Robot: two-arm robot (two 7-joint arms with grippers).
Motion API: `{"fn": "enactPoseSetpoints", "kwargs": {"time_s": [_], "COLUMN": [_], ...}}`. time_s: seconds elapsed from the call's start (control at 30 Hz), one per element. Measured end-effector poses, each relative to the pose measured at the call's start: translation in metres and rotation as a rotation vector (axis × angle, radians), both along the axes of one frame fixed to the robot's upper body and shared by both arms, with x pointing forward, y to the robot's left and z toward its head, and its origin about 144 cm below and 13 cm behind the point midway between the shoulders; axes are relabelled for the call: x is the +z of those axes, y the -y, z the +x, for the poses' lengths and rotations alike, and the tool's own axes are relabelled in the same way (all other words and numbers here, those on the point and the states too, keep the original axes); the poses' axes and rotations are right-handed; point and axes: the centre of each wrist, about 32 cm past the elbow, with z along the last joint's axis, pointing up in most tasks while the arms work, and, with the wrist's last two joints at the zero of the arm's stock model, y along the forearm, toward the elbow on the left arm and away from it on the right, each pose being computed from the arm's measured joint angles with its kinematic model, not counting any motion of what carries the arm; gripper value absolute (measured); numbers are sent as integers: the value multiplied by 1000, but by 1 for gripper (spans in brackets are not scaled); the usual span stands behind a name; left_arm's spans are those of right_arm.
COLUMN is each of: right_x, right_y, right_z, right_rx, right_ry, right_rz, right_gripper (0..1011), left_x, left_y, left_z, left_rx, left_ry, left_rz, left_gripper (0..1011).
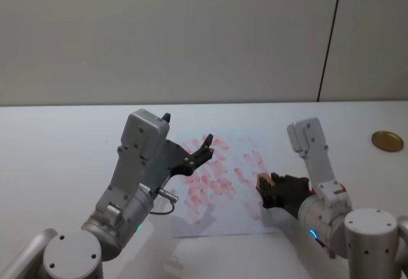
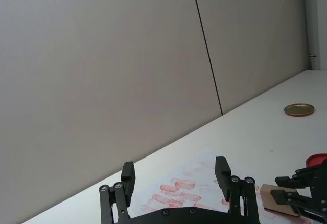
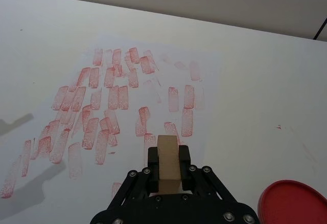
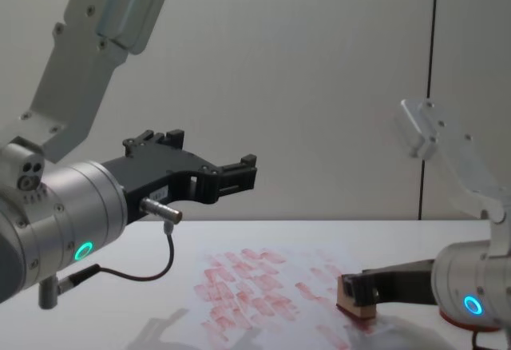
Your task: Use the one hand to pick up the stamp and affix it onto the A4 paper.
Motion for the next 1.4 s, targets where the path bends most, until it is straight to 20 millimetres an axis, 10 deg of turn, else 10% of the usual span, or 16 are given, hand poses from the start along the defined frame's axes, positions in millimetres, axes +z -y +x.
{"fn": "enactPoseSetpoints", "kwargs": {"time_s": [1.4], "right_x": [-5], "right_y": [1], "right_z": [3], "right_rx": [-37], "right_ry": [0], "right_rz": [6], "right_gripper": [223], "left_x": [0], "left_y": [0], "left_z": [0], "left_rx": [0], "left_ry": [0], "left_rz": [0], "left_gripper": [993]}}
